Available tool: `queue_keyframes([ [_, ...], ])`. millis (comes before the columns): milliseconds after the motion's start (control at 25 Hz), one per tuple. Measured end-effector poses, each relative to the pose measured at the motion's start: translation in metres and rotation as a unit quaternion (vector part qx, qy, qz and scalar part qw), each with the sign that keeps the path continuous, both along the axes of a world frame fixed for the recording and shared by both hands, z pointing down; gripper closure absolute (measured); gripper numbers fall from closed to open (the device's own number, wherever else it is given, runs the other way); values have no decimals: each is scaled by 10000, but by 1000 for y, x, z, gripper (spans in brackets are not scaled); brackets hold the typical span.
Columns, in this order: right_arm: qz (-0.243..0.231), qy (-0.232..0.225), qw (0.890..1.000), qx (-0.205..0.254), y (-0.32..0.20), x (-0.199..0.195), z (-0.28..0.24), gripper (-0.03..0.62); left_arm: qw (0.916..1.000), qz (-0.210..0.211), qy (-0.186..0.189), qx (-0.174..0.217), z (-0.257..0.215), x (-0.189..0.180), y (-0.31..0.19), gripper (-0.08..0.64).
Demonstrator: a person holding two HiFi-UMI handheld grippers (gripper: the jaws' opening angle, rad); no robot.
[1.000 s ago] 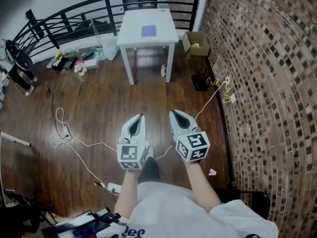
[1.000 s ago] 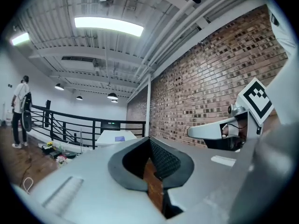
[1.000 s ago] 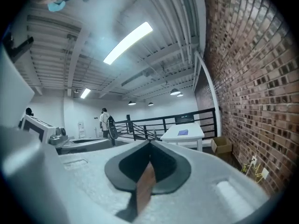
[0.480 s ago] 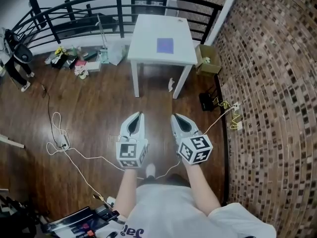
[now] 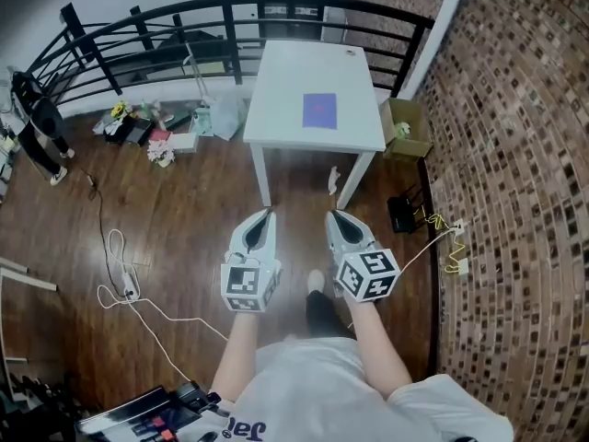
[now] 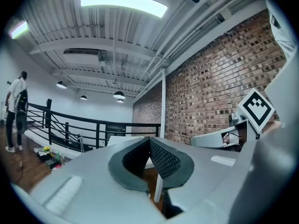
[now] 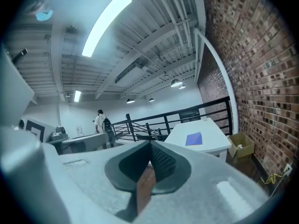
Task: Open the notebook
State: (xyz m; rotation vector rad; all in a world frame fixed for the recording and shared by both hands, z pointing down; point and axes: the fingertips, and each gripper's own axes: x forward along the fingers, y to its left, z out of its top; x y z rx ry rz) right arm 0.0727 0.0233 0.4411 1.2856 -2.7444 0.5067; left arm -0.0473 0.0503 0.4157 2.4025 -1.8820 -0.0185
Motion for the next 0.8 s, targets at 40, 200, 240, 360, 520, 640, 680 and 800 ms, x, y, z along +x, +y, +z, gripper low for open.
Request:
queue_keyframes([
  [40, -72, -32, 10000, 32, -20, -5, -2, 604, 10000, -82, -4, 49, -9, -6, -21, 545],
  [200, -364, -74, 9985, 396, -110, -20, -30, 603, 9986, -391, 6, 348, -46, -18, -102, 545],
  [240, -428, -74, 9978, 499, -131, -23, -39, 604, 9978, -474, 7, 457, -55, -18, -120, 545],
  [360, -543, -141, 9957, 741, -184, -26, -60, 603, 9958, -559, -70, 718, -68, -17, -169, 545],
  [520, -562, -150, 9970, 518, -234, -28, -42, 604, 9974, -376, -112, 598, -51, -8, -223, 545],
  [640, -703, -47, 9971, 281, -269, -47, -18, 604, 9988, -264, -68, 416, -35, -14, -266, 546],
  [680, -715, -28, 9971, 272, -283, -54, -14, 603, 9990, -231, -82, 376, -30, -19, -283, 545],
  [800, -602, 44, 9979, 254, -329, -65, -5, 604, 9996, -81, -56, 270, -15, -33, -334, 545],
])
